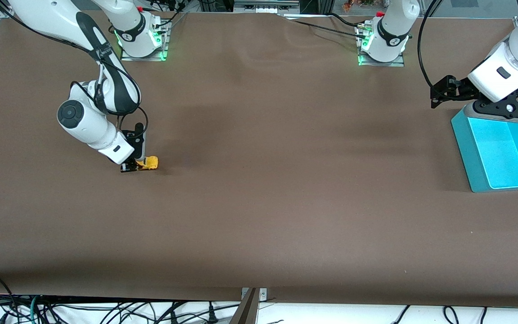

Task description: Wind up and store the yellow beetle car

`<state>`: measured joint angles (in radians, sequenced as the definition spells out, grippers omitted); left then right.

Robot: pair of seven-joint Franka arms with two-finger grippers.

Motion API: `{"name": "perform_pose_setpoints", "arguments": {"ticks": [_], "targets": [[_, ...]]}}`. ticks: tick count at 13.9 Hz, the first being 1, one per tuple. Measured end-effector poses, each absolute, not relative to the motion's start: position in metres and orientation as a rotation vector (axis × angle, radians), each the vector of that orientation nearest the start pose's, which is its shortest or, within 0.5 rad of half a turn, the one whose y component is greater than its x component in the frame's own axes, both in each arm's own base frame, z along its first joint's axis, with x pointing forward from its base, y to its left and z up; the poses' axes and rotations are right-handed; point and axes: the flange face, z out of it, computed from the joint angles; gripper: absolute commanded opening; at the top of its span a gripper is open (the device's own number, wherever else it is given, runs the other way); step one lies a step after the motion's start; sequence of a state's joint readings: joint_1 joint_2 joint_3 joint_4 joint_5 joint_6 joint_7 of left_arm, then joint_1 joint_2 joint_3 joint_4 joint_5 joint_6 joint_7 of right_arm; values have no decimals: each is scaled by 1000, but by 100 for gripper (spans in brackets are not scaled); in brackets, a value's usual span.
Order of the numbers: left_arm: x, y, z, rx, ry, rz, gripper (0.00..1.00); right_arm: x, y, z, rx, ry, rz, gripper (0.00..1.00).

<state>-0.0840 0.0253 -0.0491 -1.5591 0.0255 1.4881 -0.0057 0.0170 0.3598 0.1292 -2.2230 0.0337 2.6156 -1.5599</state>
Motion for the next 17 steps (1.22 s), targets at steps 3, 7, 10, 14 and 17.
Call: {"name": "perform_pose_setpoints", "arguments": {"ticks": [3, 7, 10, 14, 17], "targets": [[548, -70, 609, -3101, 197, 147, 100, 546, 81, 199, 2126, 2349, 107, 22], [548, -70, 609, -3101, 196, 147, 100, 546, 80, 200, 2056, 2398, 119, 22], [549, -70, 609, -3101, 196, 147, 100, 546, 71, 200, 1979, 2444, 128, 22], [549, -70, 609, -3101, 196, 147, 100, 551, 24, 200, 1964, 2432, 133, 22], [549, -70, 609, -3101, 196, 147, 100, 552, -29, 200, 2013, 2372, 138, 22]]}}
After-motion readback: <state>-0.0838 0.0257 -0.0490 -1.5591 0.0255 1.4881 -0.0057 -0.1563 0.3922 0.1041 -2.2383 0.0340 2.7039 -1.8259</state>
